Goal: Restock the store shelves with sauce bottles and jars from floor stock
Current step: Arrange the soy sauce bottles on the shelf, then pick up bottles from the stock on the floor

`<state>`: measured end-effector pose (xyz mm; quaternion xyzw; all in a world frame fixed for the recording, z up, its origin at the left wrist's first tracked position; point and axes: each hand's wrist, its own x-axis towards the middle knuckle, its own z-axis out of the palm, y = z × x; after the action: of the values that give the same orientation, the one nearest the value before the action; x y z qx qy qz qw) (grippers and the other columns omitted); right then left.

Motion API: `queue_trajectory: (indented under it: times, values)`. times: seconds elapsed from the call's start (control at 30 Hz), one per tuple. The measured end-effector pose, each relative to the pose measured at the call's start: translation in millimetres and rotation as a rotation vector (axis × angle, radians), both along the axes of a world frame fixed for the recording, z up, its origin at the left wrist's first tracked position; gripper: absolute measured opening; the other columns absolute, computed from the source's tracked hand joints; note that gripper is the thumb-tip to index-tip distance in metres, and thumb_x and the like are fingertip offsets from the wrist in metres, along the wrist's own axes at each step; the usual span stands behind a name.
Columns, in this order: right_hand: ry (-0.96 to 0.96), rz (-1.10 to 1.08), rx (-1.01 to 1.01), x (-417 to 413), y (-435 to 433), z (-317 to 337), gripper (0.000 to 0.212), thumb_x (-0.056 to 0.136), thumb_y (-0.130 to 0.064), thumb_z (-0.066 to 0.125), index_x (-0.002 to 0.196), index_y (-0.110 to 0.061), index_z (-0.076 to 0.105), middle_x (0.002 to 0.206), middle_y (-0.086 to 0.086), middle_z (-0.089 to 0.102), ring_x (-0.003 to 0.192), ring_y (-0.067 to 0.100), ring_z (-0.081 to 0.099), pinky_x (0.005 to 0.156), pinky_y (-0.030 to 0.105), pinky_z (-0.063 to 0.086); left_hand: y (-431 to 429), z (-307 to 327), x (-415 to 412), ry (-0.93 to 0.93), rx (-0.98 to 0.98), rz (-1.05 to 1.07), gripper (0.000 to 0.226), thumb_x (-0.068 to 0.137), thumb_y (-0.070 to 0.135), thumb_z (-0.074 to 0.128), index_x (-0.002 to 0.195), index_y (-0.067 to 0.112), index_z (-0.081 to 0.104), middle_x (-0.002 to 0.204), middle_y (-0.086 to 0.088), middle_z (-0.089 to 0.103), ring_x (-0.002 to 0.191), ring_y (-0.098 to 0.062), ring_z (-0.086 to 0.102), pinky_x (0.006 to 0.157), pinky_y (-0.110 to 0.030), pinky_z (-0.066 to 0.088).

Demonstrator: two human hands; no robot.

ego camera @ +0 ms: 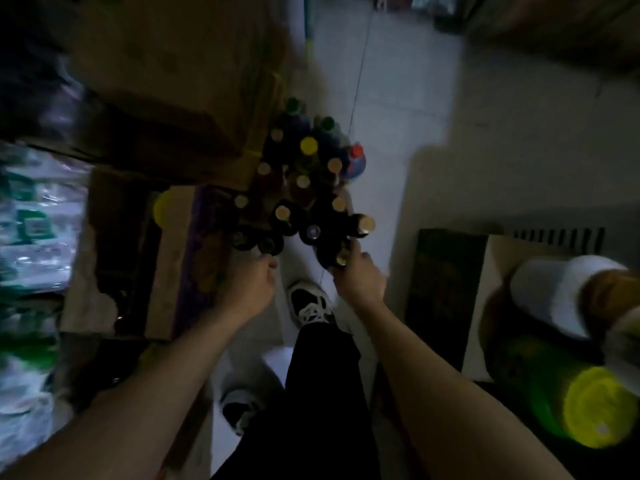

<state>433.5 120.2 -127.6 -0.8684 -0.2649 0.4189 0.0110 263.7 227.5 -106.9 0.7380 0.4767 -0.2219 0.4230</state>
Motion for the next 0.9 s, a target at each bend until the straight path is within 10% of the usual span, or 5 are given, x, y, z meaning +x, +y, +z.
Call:
queue_trajectory:
  times: [0.2,0.43,0.9]
  values:
    - [-0.110,-0.001,-0.022,0,0,-97,0.057,0.088,-0.034,0.065,0.134,-0.018,0.036,0.122,0.015,0.051,0.100,0.041,0.058,0.069,0.041,0.038,-6,-71,9,0.037,0.142,0.088,0.031,0.097,0.014,0.049,0.127,0.007,0.050,0.123,-0.017,0.055,0.106,-0.036,0.055,0.083,-0.043,0.048]
    - [0.139,-0.530,0.261,0,-21,-126,0.064,0.075,-0.029,0.081,0.129,-0.022,0.046,0.117,-0.001,0.060,0.095,0.013,0.053,0.071,0.027,0.040,6,-102,20,0.200,0.334,0.016,0.049,0.095,0.030,0.057,0.132,0.013,0.030,0.107,-0.024,0.060,0.091,-0.043,0.060,0.068,-0.046,0.051]
    - [0.164,-0.431,0.090,-13,-10,-100,0.073,0.068,-0.065,0.075,0.110,-0.017,0.038,0.113,0.007,0.060,0.100,0.030,0.061,0.080,0.044,0.053,-12,-74,-22,-0.092,0.360,0.125,0.034,0.096,0.032,0.056,0.120,0.009,0.049,0.098,-0.023,0.065,0.086,-0.041,0.062,0.063,-0.040,0.046]
